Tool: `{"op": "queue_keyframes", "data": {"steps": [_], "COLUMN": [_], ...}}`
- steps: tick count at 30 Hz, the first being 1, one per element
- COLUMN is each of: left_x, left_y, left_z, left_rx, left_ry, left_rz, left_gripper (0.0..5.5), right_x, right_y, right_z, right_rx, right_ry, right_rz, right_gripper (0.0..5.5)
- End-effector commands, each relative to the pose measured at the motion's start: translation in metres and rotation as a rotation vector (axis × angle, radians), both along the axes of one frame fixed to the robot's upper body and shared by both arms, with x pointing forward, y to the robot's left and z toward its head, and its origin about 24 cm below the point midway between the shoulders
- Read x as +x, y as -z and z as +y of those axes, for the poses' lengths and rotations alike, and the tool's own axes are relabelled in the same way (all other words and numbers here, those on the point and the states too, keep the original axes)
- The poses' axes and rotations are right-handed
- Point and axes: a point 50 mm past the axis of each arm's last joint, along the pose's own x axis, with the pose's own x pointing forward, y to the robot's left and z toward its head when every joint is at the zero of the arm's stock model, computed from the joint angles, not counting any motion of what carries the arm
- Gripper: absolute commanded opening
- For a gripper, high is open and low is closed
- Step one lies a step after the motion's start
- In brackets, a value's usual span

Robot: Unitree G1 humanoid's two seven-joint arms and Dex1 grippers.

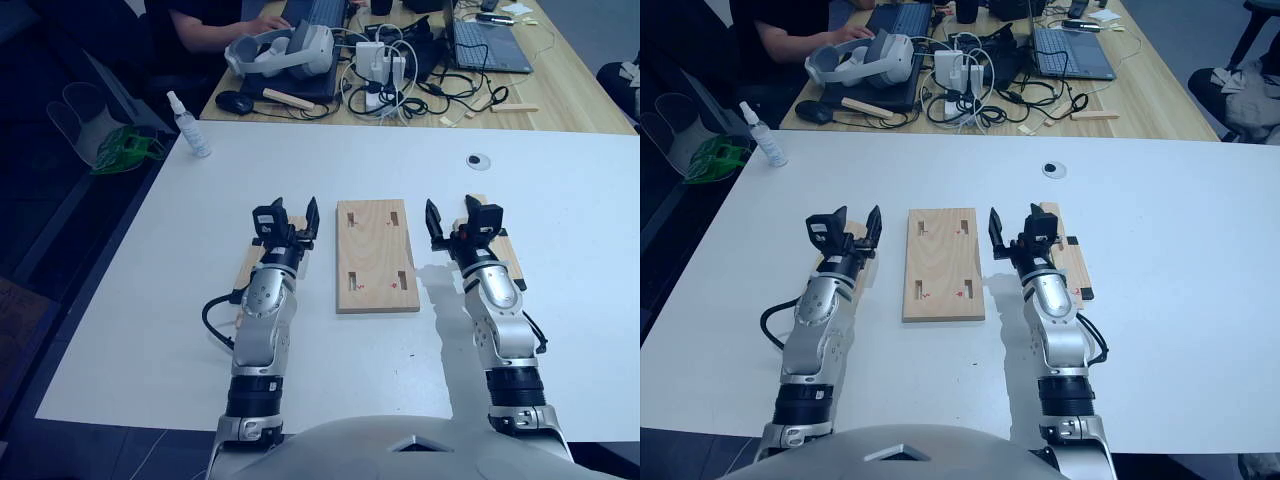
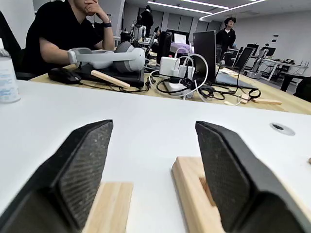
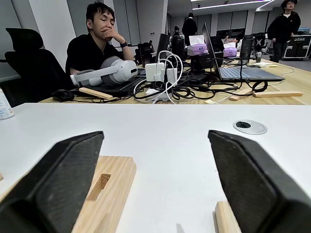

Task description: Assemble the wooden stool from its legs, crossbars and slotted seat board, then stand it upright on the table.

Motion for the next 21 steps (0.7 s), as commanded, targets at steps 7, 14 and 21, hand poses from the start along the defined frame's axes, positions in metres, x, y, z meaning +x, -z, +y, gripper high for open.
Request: {"op": "queue_keyframes", "data": {"steps": [7,14,21], "left_x": [0.025,0.027,0.021], "left_y": [-0.028,-0.034,-0.039], "left_z": [0.016,0.038,0.026], "left_rx": [0.173,0.276,0.062], "left_ry": [-0.026,-0.068,0.04], "left_rz": [-0.097,-0.015,-0.032], "left_gripper": [1.53,0.54,0.0], "right_x": [0.007,-0.001,0.0], "right_y": [-0.007,0.0,-0.005], "right_z": [-0.005,-0.011,-0.008], "right_rx": [0.008,0.052,0.063], "right_ry": [0.058,0.135,0.133], "right_rz": [-0.028,-0.001,-0.016], "right_gripper": [2.17,1.05,0.34]}}
